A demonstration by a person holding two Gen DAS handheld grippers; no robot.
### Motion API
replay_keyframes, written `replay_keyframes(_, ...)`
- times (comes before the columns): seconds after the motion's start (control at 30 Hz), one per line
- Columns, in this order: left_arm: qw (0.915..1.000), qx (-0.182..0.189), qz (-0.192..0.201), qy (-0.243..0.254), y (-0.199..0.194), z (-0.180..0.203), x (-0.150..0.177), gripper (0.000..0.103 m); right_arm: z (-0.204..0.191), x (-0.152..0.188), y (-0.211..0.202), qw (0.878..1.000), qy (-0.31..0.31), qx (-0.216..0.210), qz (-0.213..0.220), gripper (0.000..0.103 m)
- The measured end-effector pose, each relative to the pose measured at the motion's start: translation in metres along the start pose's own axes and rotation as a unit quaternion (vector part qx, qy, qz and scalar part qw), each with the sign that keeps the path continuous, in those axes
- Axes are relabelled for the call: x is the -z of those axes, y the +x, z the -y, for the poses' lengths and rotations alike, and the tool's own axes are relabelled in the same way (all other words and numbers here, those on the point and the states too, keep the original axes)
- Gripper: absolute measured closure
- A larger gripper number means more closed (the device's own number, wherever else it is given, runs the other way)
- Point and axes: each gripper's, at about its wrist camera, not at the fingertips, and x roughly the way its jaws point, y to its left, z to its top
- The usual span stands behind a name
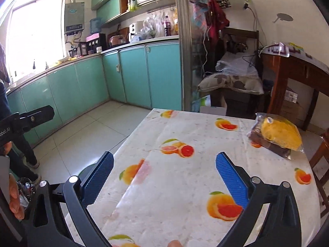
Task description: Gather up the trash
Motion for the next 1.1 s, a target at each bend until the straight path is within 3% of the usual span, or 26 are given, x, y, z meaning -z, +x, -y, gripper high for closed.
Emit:
replay_keyframes(0.13, 0.9984, -0.005, 0.056, 0.011, -0.022, 0.028, -0.002, 0.004, 0.028, 0.002, -0.033, 0.998, 0.026, 0.021, 0.054, 0.007)
replay_keyframes(0.2, 0.998, -0.005, 0.062, 0.011, -0.025, 0.041, -0.003, 0.004, 0.038, 0.004, -0.05, 0.995, 0.032, 0.037, 0.084, 0.007)
replay_keyframes(0.37, 0.9964, 0.013, 0.083, 0.012, -0.031, 0.064, 0.001, 0.004, 0.055, 0.007, -0.073, 0.992, 0.034, 0.071, 0.095, 0.007)
replay_keyframes(0.5, 0.9974, 0.046, 0.054, 0.008, -0.029, 0.074, 0.006, 0.004, 0.067, 0.009, -0.086, 0.989, 0.046, 0.1, 0.098, 0.007)
replay_keyframes(0.8, 0.9986, 0.04, 0.019, 0.029, -0.022, 0.087, 0.012, 0.004, 0.076, 0.01, -0.101, 0.987, 0.052, 0.113, 0.101, 0.007)
replay_keyframes(1.1, 0.9989, 0.035, 0.017, 0.027, -0.023, 0.082, 0.011, 0.004, 0.074, 0.009, -0.101, 0.988, 0.057, 0.111, 0.09, 0.007)
